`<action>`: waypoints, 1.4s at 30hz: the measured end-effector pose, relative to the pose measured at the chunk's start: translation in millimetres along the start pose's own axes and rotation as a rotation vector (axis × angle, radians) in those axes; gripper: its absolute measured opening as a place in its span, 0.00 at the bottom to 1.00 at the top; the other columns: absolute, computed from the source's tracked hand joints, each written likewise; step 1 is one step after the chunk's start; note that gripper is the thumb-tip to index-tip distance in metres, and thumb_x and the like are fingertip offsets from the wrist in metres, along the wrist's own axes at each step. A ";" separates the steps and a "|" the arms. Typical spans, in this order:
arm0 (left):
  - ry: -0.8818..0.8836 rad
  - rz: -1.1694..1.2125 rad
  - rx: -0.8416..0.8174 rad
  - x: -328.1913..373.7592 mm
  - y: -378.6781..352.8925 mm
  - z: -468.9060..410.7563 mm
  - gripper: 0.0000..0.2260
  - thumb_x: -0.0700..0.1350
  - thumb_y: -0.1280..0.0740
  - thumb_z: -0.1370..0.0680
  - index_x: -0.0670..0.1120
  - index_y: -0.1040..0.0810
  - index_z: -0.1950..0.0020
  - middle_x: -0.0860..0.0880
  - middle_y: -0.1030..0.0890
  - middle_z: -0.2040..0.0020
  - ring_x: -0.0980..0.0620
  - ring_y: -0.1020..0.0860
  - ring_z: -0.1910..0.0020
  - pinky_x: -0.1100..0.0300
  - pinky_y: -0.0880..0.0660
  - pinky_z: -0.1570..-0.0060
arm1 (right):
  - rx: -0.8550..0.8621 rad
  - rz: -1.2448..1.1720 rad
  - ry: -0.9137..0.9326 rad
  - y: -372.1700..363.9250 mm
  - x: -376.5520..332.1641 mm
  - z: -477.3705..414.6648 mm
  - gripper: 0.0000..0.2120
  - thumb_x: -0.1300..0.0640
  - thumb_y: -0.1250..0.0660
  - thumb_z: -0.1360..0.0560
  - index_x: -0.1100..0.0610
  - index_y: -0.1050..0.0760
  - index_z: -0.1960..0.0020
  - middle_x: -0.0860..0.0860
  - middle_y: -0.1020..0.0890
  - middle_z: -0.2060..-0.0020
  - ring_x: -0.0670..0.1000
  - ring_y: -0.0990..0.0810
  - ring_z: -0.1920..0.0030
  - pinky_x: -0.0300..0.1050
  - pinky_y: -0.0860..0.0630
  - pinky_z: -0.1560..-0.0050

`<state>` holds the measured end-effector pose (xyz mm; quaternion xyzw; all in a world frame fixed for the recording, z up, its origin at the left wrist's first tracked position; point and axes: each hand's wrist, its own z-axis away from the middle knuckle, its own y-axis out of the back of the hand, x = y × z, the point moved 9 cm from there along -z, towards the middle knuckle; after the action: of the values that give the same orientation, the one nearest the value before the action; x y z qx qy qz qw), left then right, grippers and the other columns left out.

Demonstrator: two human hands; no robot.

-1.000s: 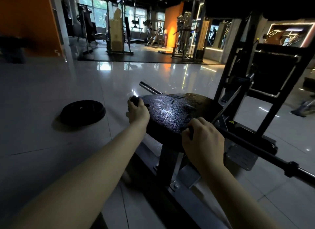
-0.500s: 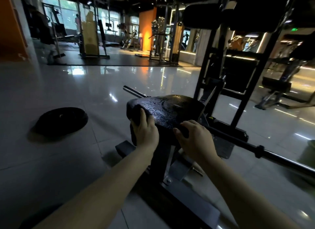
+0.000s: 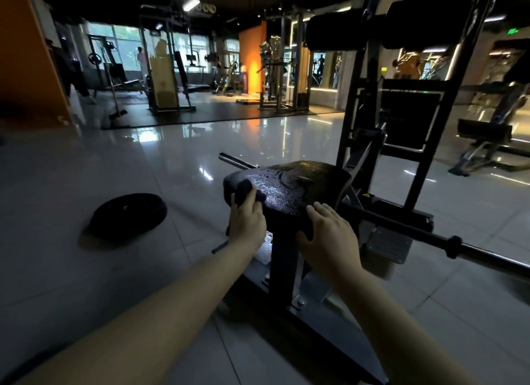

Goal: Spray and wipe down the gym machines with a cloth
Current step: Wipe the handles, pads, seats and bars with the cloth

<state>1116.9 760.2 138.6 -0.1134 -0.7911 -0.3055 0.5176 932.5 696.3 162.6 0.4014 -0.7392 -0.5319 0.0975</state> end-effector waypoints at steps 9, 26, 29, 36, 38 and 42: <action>-0.430 -0.468 -0.053 37.9 34.7 21.6 0.26 0.40 0.36 0.19 0.48 0.36 0.21 0.38 0.21 0.37 0.34 0.21 0.44 0.48 0.26 0.50 | -0.014 -0.036 -0.023 13.8 -3.3 3.1 0.28 0.48 0.34 0.21 0.53 0.32 0.22 0.50 0.31 0.22 0.50 0.37 0.21 0.52 0.46 0.20; -0.858 -0.072 -0.285 55.9 16.6 -13.5 0.16 0.39 0.28 0.26 0.47 0.15 0.38 0.53 0.19 0.43 0.56 0.21 0.42 0.61 0.25 0.39 | 0.215 -0.167 -0.126 26.0 -20.8 -30.3 0.16 0.57 0.33 0.20 0.53 0.21 0.32 0.46 0.19 0.36 0.51 0.22 0.38 0.42 0.30 0.43; -1.023 -0.063 -0.440 62.8 1.8 -0.1 0.17 0.38 0.27 0.25 0.46 0.16 0.37 0.52 0.19 0.40 0.55 0.21 0.39 0.63 0.27 0.36 | 0.249 -0.171 -0.183 30.5 -15.0 -32.1 0.14 0.59 0.34 0.20 0.54 0.19 0.35 0.47 0.18 0.39 0.50 0.20 0.41 0.43 0.26 0.44; -1.055 -0.131 -0.494 34.4 40.2 -62.2 0.14 0.39 0.29 0.23 0.46 0.16 0.38 0.53 0.21 0.44 0.58 0.21 0.47 0.63 0.21 0.49 | 0.268 -0.186 -0.160 28.0 -44.5 -35.4 0.15 0.54 0.29 0.22 0.52 0.18 0.35 0.43 0.18 0.39 0.47 0.20 0.40 0.49 0.21 0.39; -0.999 -0.166 -0.481 27.1 46.8 -76.6 0.15 0.48 0.32 0.24 0.50 0.16 0.38 0.54 0.23 0.45 0.54 0.22 0.46 0.57 0.21 0.50 | 0.240 -0.168 -0.110 21.1 -64.3 -38.1 0.18 0.52 0.28 0.22 0.52 0.19 0.33 0.43 0.20 0.36 0.46 0.21 0.38 0.48 0.22 0.37; -0.905 -0.069 -0.568 26.4 42.9 -81.9 0.19 0.50 0.31 0.26 0.53 0.18 0.35 0.57 0.22 0.47 0.57 0.22 0.45 0.56 0.22 0.45 | 0.119 -0.081 -0.044 -5.4 -100.3 -43.7 0.25 0.49 0.27 0.23 0.50 0.25 0.27 0.44 0.25 0.29 0.47 0.26 0.30 0.47 0.28 0.30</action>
<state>1188.0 741.1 200.5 -0.3434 -0.8246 -0.4450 0.0635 1026.2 734.7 204.5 0.4242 -0.7547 -0.4992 0.0359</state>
